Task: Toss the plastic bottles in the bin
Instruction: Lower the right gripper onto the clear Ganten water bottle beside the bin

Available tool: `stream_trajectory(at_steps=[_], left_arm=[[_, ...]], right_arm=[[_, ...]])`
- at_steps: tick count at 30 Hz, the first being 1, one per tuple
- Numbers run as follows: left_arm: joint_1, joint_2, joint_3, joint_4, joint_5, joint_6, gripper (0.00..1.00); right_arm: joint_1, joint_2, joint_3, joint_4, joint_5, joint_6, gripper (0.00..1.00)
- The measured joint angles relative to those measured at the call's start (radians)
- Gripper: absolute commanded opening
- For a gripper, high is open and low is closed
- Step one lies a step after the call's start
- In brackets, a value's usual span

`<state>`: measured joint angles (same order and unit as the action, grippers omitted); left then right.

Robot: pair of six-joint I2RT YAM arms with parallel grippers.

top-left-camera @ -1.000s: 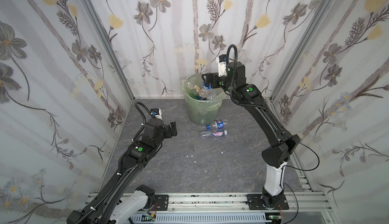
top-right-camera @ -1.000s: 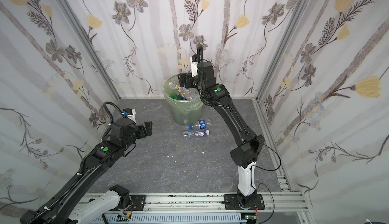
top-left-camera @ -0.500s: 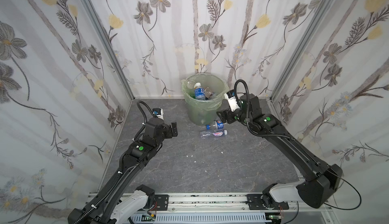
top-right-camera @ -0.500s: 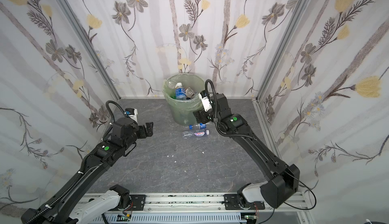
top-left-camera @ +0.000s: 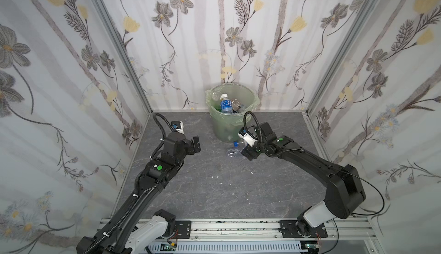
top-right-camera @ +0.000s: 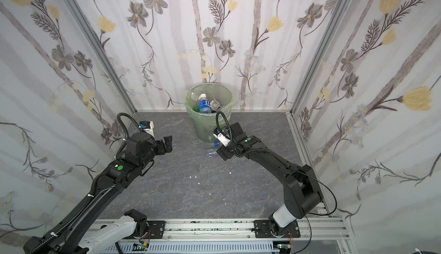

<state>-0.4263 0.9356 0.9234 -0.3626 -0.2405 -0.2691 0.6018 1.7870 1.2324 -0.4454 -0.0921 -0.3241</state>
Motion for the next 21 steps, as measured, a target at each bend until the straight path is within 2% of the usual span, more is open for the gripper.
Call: stream_trajectory(at_steps=[3,9,21], left_arm=[[0.000,-0.030,-0.008,0.010,-0.002,0.000,1.00],[0.000,-0.064,-0.018,0.014,-0.003,0.000,1.00],[0.000,-0.062,-0.018,0.014,-0.010,0.004,1.00]], right_arm=[[0.010,0.094,0.048,-0.005,0.021,-0.037,0.86],[0.017,0.190,0.076,-0.010,0.048,-0.077,0.86],[0.059,0.256,0.064,0.034,0.119,-0.096,0.86]])
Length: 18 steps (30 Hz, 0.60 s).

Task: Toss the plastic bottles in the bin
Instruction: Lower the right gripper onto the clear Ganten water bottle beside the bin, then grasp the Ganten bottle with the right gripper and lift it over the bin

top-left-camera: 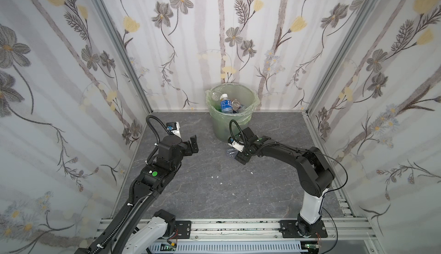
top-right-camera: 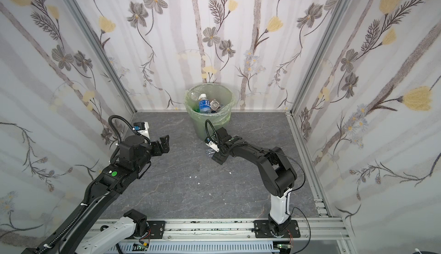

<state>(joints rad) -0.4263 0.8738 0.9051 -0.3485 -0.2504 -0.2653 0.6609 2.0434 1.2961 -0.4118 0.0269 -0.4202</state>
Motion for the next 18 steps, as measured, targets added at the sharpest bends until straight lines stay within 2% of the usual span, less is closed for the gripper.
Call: stream_trajectory(at_steps=[8,18], left_arm=[[0.000,-0.015,-0.014,0.000,0.000,-0.001,1.00],[0.000,-0.018,-0.025,0.003,0.000,-0.002,1.00]], right_arm=[[0.075,-0.017,-0.015,-0.022,0.010,0.001,0.85],[0.067,-0.008,0.056,-0.040,0.056,-0.001,0.86]])
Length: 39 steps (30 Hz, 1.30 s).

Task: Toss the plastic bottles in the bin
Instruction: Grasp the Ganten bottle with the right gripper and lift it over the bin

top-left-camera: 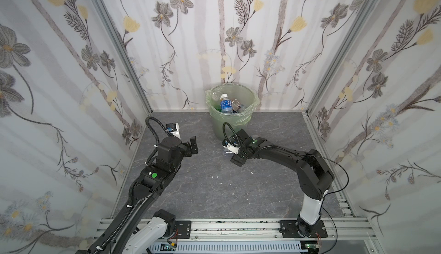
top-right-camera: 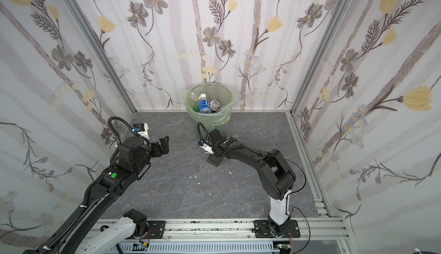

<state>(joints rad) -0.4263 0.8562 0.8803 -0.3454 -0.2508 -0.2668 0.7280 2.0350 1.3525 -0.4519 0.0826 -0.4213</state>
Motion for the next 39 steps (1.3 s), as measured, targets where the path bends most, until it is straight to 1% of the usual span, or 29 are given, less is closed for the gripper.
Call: stream_trajectory(at_steps=[7,13,17,22,28,30,34,37,39], left_arm=[[0.000,-0.027,-0.017,0.000,-0.001,-0.002,1.00],[0.000,-0.051,-0.033,0.001,-0.008,-0.002,1.00],[0.000,-0.055,-0.038,0.001,-0.010,-0.002,1.00],[0.000,-0.056,-0.045,0.003,-0.010,0.001,1.00],[0.000,-0.055,-0.051,0.003,-0.010,0.002,1.00],[0.000,-0.059,-0.053,0.003,-0.011,0.002,1.00],[0.000,-0.068,-0.056,0.004,-0.015,0.002,1.00],[0.000,-0.069,-0.056,0.005,-0.025,0.002,1.00],[0.000,-0.066,-0.056,0.005,-0.034,0.004,1.00]], right_arm=[[-0.031,0.083,0.035,-0.001,0.036,-0.010,0.86],[-0.018,0.096,0.032,-0.038,0.015,-0.006,0.83],[0.013,0.064,-0.011,-0.052,-0.013,0.025,0.80],[0.046,0.037,-0.054,-0.050,-0.077,0.088,0.72],[0.058,0.037,-0.087,-0.038,-0.114,0.168,0.70],[0.060,0.037,-0.093,-0.036,-0.129,0.186,0.63],[0.061,0.013,-0.106,-0.027,-0.158,0.217,0.55],[0.059,-0.064,-0.153,-0.004,-0.185,0.244,0.50],[0.058,-0.146,-0.198,0.023,-0.208,0.271,0.44]])
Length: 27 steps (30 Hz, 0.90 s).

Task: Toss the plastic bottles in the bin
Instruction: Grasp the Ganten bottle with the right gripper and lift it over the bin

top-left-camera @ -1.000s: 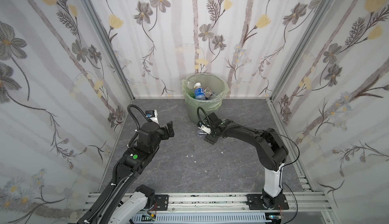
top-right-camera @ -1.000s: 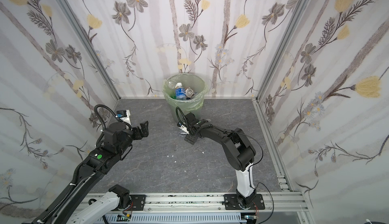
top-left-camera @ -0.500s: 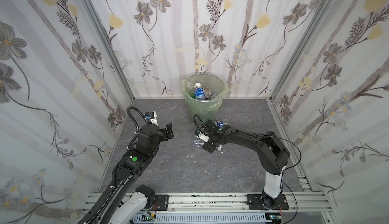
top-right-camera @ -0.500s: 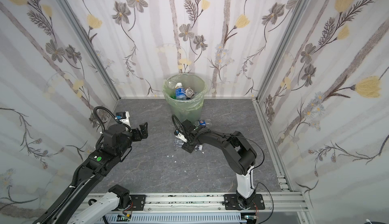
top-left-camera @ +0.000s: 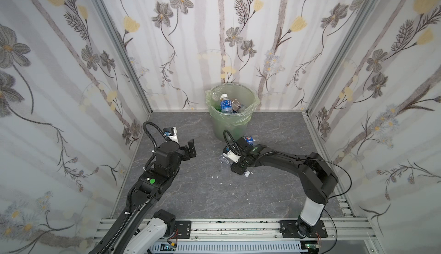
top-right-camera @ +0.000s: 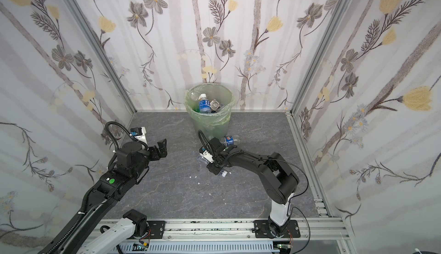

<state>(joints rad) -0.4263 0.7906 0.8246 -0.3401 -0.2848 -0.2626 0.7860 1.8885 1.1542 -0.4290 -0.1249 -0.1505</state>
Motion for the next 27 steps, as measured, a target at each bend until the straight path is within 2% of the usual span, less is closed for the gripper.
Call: stream_trajectory(at_steps=[8,11,14,17,19,20,21,22,23,25,27], left_arm=[[0.000,0.038,0.009,0.016,-0.014,0.000,1.00],[0.000,0.040,0.009,0.021,-0.014,-0.003,1.00],[0.000,0.039,0.008,0.036,-0.013,-0.004,1.00],[0.001,0.038,0.006,0.044,-0.005,-0.004,1.00],[0.001,0.039,0.006,0.045,0.002,-0.006,1.00],[0.001,0.040,0.006,0.045,0.007,-0.006,1.00],[0.001,0.040,0.007,0.045,0.017,-0.007,1.00],[0.001,0.041,0.008,0.045,0.024,-0.007,1.00],[0.001,0.041,0.011,0.044,0.028,-0.006,1.00],[0.001,0.037,0.019,0.047,0.035,-0.006,1.00],[0.001,0.027,0.023,0.048,0.044,-0.006,1.00]], right_arm=[[-0.013,-0.357,-0.062,0.067,-0.026,0.134,0.38],[-0.016,-0.467,-0.032,0.113,-0.022,0.164,0.35],[-0.037,-0.499,0.059,0.151,0.002,0.173,0.35],[-0.090,-0.417,0.251,0.181,0.021,0.177,0.33],[-0.130,-0.282,0.452,0.199,0.037,0.188,0.36],[-0.146,-0.204,0.563,0.198,0.050,0.198,0.44],[-0.161,-0.116,0.679,0.200,0.057,0.204,0.62],[-0.177,-0.015,0.814,0.177,0.071,0.215,0.77],[-0.186,0.062,0.923,0.134,0.085,0.222,0.84],[-0.201,0.228,1.154,0.052,0.125,0.221,0.88],[-0.205,0.295,1.235,-0.031,0.167,0.220,0.89]])
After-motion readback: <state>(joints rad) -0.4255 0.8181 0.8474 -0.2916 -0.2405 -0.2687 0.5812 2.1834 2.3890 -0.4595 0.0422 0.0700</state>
